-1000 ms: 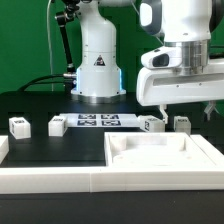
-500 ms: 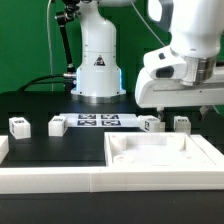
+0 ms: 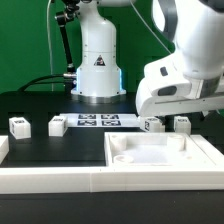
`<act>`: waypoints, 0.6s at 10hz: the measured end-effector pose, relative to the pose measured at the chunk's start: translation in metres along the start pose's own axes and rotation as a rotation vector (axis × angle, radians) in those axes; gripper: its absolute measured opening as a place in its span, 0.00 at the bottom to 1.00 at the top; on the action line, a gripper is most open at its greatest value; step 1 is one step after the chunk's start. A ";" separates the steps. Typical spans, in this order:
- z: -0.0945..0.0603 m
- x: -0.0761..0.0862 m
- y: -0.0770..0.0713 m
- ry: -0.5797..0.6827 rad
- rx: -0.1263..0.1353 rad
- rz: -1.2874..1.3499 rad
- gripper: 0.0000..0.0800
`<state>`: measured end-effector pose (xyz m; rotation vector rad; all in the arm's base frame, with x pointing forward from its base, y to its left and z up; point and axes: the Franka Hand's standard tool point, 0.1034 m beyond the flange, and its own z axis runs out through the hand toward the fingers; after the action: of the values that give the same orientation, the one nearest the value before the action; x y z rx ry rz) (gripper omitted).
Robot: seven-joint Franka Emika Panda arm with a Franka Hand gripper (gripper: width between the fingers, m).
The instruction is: Assemble square table
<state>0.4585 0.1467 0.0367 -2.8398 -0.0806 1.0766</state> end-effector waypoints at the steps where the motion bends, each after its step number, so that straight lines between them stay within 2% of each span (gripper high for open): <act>1: 0.001 0.003 -0.001 -0.027 0.002 0.000 0.81; 4: 0.005 0.004 -0.006 -0.028 -0.002 -0.003 0.81; 6: 0.016 0.000 -0.009 -0.041 -0.009 -0.003 0.81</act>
Offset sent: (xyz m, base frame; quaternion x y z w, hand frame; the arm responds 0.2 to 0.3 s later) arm -0.0094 0.0092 -0.0025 0.0091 0.0019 0.0065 0.9999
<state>0.4480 0.1572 0.0263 -2.8250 -0.0926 1.1372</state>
